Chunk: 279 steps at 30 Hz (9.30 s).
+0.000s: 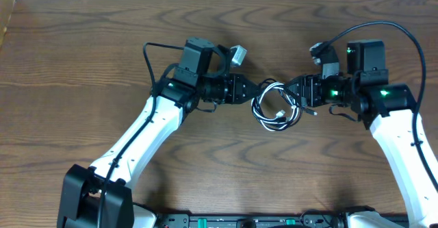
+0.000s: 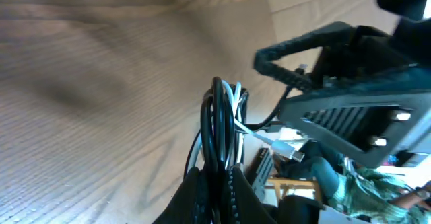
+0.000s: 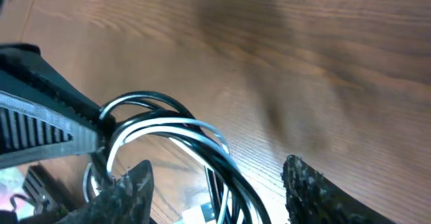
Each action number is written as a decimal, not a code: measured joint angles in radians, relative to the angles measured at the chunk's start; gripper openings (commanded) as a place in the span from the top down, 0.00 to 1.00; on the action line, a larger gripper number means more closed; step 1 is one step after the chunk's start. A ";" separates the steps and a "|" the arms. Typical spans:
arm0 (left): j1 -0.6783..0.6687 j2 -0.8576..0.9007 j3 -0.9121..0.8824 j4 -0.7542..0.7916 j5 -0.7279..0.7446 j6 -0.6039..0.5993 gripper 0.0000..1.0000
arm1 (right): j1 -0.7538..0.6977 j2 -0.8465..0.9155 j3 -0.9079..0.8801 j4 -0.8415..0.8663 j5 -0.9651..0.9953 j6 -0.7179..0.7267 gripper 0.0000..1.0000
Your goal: Untangle cables
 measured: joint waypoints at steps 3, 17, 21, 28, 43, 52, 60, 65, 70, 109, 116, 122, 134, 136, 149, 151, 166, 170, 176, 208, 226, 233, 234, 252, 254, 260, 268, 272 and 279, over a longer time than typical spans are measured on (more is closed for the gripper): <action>0.006 0.000 0.000 0.000 0.028 0.002 0.93 | 0.013 0.024 0.000 0.000 0.023 -0.017 0.40; 0.007 0.000 0.000 0.002 0.045 0.015 0.92 | 0.052 0.175 0.001 0.000 0.084 -0.033 0.41; 0.007 0.000 0.000 0.027 0.048 0.003 0.93 | 0.052 0.194 0.001 0.006 0.088 -0.032 0.39; 0.007 0.000 0.000 0.155 0.056 -0.158 0.92 | 0.052 0.194 0.001 0.031 0.143 0.042 0.34; 0.006 0.000 0.000 -0.056 -0.120 -0.327 0.93 | 0.052 0.194 0.001 0.024 0.164 0.150 0.32; 0.006 0.000 0.000 -0.066 -0.234 -0.380 0.92 | 0.053 0.194 0.001 0.023 -0.039 0.055 0.44; 0.006 0.000 0.000 -0.063 -0.317 -0.567 0.93 | 0.098 0.194 0.001 0.040 -0.162 -0.048 0.46; 0.006 0.000 0.000 -0.060 -0.328 -0.697 0.92 | 0.126 0.194 0.001 0.079 -0.175 -0.068 0.48; 0.006 0.000 0.000 -0.060 -0.331 -0.813 0.92 | 0.171 0.194 0.001 0.086 -0.161 -0.074 0.51; 0.006 0.000 0.000 -0.060 -0.331 -1.007 0.93 | 0.323 0.194 -0.016 0.121 0.082 -0.150 0.99; 0.006 0.000 0.000 -0.060 -0.334 -0.990 0.92 | 0.328 0.194 -0.017 0.120 0.090 -0.148 0.99; 0.007 0.000 0.000 -0.130 -0.381 -0.726 0.92 | 0.328 0.182 -0.017 0.105 0.069 -0.084 0.99; 0.086 0.000 0.000 -0.344 -0.429 -0.079 0.73 | 0.158 0.055 -0.016 0.067 0.100 0.322 0.99; 0.094 0.000 0.000 -0.345 -0.431 -0.043 0.69 | 0.148 0.055 -0.016 0.061 0.098 0.343 0.99; 0.095 0.000 0.000 -0.354 -0.444 0.083 0.45 | 0.148 0.055 -0.016 0.014 0.143 0.346 0.84; 0.095 0.000 0.000 -0.363 -0.464 0.095 0.43 | 0.148 0.055 -0.016 0.002 0.158 0.341 0.77; 0.095 0.000 0.000 -0.375 -0.685 0.085 0.27 | 0.148 0.055 -0.016 -0.023 0.243 0.309 0.46; 0.095 0.000 0.000 -0.440 -0.732 0.035 0.28 | 0.148 0.055 -0.016 -0.024 0.249 0.309 0.45; 0.095 0.003 -0.012 -0.510 -0.795 -0.070 0.44 | 0.148 0.055 -0.016 -0.024 0.255 0.308 0.44; 0.023 0.174 -0.086 -0.568 -0.848 -0.292 0.70 | 0.148 0.055 -0.016 -0.045 0.257 0.274 0.42; 0.027 0.174 -0.123 -0.436 -0.859 -0.237 0.70 | 0.148 0.055 -0.016 -0.046 0.257 0.270 0.41; 0.031 0.174 -0.124 -0.331 -0.859 -0.035 0.71 | 0.148 0.055 -0.016 -0.045 0.257 0.270 0.41; 0.031 0.174 -0.124 -0.317 -0.859 -0.005 0.71 | 0.148 0.055 -0.016 -0.045 0.257 0.270 0.41; 0.033 0.159 -0.123 -0.305 -0.821 -0.008 0.71 | 0.148 0.055 -0.016 -0.040 0.257 0.270 0.40; 0.032 0.159 -0.123 -0.305 -0.816 -0.069 0.70 | 0.148 0.055 -0.016 -0.039 0.257 0.270 0.40; 0.031 0.159 -0.123 -0.300 -0.832 -0.255 0.72 | 0.148 0.056 -0.016 -0.038 0.258 0.270 0.39; 0.031 0.171 -0.123 -0.267 -0.855 -0.362 0.80 | 0.148 0.080 -0.016 -0.039 0.257 0.270 0.39; 0.031 0.171 -0.123 -0.243 -0.834 -0.375 0.77 | 0.148 0.097 -0.016 -0.040 0.257 0.270 0.39; 0.031 0.171 -0.122 -0.212 -0.768 -0.359 0.73 | 0.148 0.102 -0.016 -0.037 0.258 0.270 0.39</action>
